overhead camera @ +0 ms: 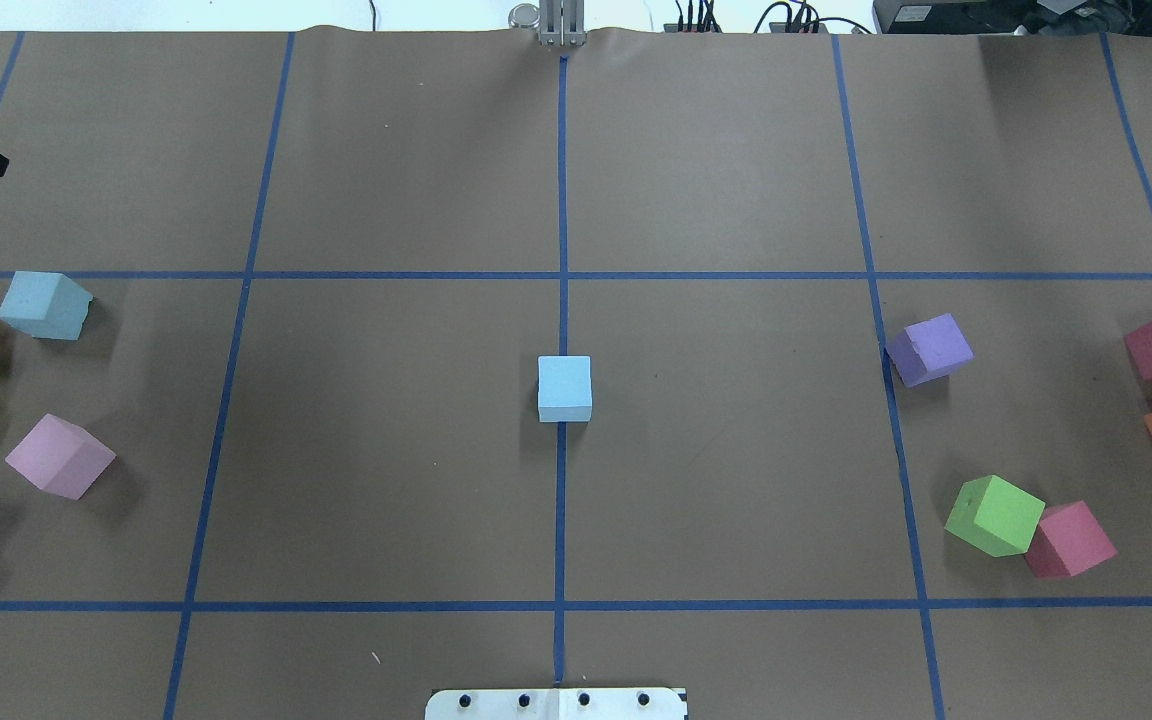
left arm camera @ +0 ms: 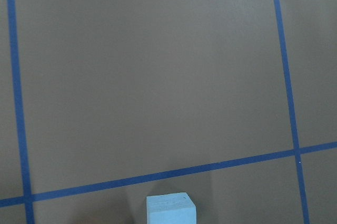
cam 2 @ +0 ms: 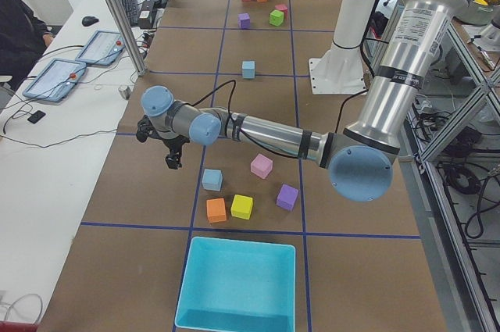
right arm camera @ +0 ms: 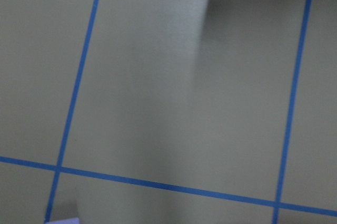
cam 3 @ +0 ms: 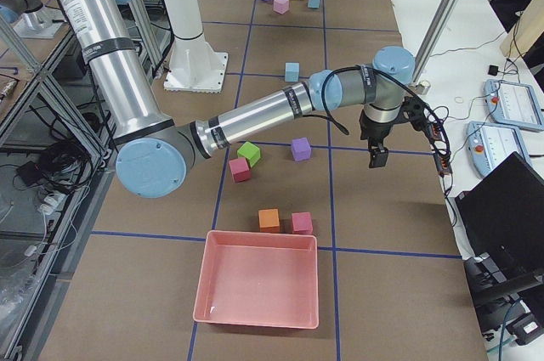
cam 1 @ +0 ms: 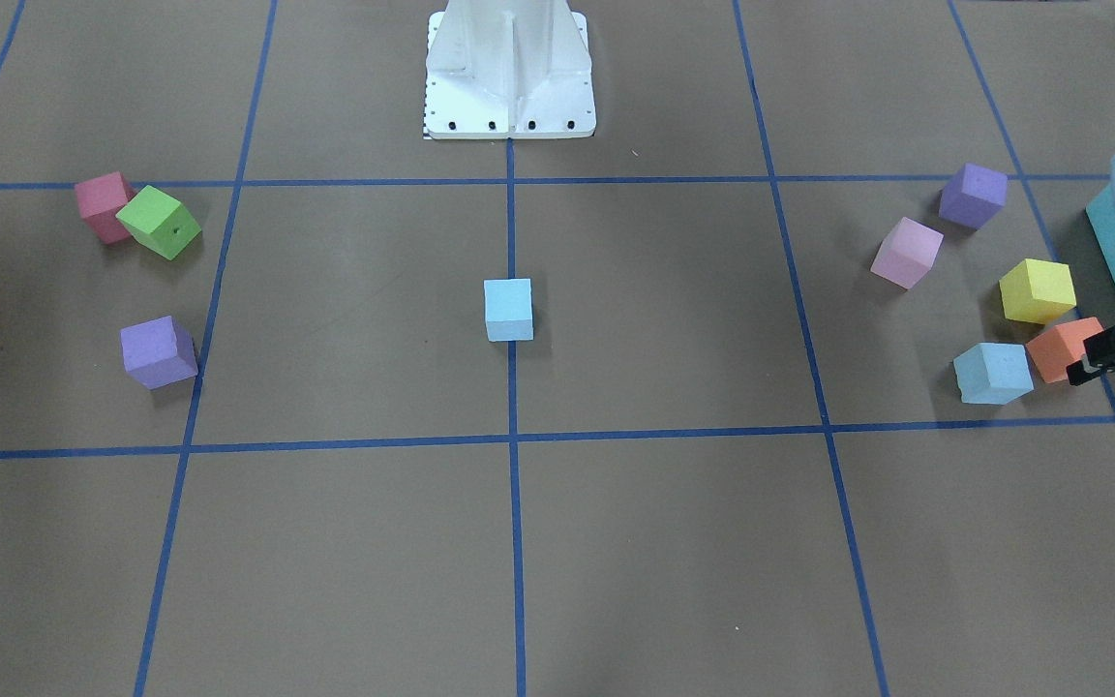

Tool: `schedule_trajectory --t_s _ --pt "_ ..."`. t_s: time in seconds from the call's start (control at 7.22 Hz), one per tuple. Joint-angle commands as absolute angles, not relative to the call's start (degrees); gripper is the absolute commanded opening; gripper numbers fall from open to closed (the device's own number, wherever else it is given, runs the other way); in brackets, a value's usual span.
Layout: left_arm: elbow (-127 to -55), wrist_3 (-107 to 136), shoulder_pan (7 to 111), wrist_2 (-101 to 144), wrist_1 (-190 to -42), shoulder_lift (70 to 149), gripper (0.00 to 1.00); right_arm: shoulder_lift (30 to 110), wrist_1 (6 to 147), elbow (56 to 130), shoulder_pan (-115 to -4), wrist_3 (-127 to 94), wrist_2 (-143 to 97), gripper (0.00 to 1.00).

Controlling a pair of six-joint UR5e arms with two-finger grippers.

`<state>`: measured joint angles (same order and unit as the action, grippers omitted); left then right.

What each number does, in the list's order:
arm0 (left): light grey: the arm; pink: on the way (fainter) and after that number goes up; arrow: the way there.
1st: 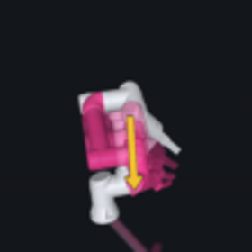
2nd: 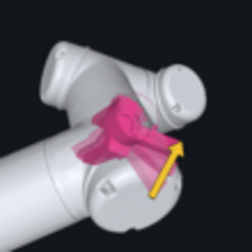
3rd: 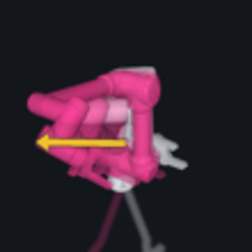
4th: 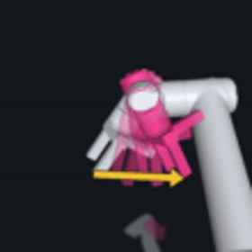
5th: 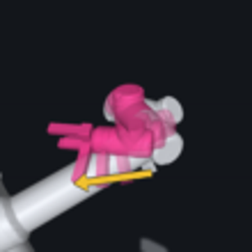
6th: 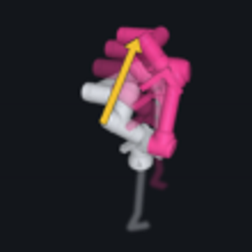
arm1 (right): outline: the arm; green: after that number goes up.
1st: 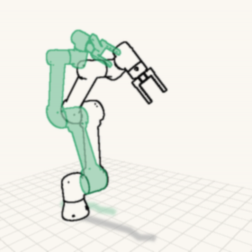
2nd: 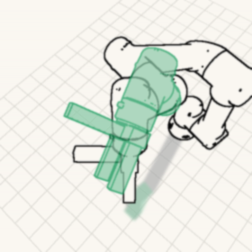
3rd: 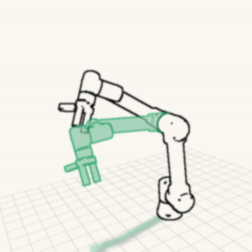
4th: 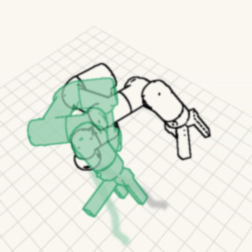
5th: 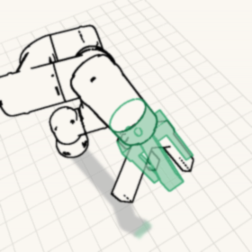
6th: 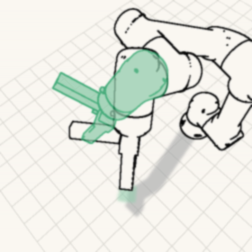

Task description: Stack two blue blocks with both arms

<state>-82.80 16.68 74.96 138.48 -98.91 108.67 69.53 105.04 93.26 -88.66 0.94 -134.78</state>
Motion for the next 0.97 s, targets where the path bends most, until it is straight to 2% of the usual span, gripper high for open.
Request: schedule_trajectory --t_s 0.0,0.28,0.55,0.83 --pt "-81.2 19.0 71.4 132.5 -103.4 106.5 0.98 77.5 108.7 97.3 -95.2 9.9 -133.6 1.00" --pt "-75.9 21.6 71.2 132.5 -112.4 105.5 0.98 83.6 108.3 96.4 -99.3 20.5 -131.8 1.00" --pt "-75.7 28.0 70.2 132.5 -116.1 105.3 0.98 86.4 105.1 94.8 -100.7 22.3 -130.2 1.00" --pt "-75.9 28.5 69.1 132.5 -116.5 105.3 0.98 86.5 92.3 85.6 -100.6 21.1 -129.2 1.00"
